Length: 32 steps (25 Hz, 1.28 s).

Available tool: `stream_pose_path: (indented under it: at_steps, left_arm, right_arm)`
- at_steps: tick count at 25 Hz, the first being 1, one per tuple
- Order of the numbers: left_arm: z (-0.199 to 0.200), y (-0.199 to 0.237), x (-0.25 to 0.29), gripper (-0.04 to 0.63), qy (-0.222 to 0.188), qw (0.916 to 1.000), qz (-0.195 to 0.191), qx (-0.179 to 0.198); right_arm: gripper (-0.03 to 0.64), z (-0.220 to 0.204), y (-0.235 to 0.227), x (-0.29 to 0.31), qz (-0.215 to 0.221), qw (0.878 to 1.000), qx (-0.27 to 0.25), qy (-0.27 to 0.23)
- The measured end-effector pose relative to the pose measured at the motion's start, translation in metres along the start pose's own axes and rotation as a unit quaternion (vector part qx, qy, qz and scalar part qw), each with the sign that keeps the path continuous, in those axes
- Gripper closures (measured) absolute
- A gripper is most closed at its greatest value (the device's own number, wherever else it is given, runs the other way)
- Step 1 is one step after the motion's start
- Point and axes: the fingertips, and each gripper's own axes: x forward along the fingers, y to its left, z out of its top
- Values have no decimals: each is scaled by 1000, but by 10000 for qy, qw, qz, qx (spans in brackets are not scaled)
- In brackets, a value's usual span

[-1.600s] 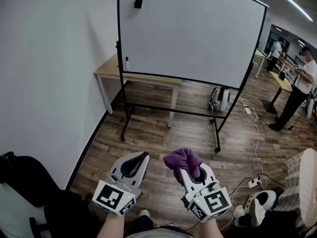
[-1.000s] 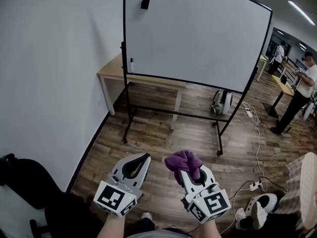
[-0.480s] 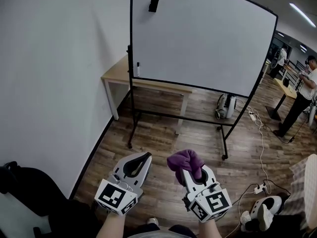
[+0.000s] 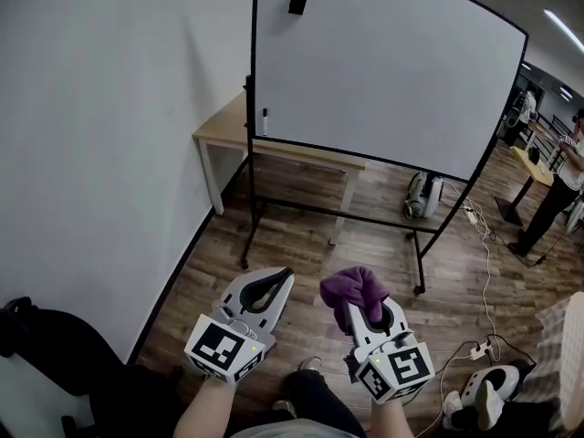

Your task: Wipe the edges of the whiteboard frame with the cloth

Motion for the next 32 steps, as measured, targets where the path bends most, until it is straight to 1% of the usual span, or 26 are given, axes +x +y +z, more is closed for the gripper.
stream_pose_path:
  at_steps: [6, 9, 13, 19, 24, 28, 32]
  left_arm:
    - [-13, 26, 33, 578, 80, 10000, 9, 17]
    - [-19, 48, 53, 578, 94, 9999, 46, 21]
    - [-30, 81, 83, 578, 98, 9998, 163, -62]
    - [-40, 125, 131, 578, 93, 9993, 324, -137]
    - [-46, 150, 165, 578, 88, 9990, 424, -126]
    - [-49, 165, 187, 578, 38, 9989, 452, -80]
    - [-58, 177, 200, 578, 106, 9986, 510, -71]
  right_arm:
    - [551, -7, -21, 44, 124, 9999, 57, 44]
    - [551, -10, -33, 76, 167, 9998, 109, 63]
    - [551, -13, -54, 120, 265, 9996, 27, 122]
    - [551, -11, -89, 176, 331, 9993, 64, 140]
    - [551, -12, -112, 210, 453, 9989, 33, 152]
    - [551, -14, -132, 232, 433, 9989, 5, 177]
    - [551, -18, -146, 250, 419, 9989, 16, 222]
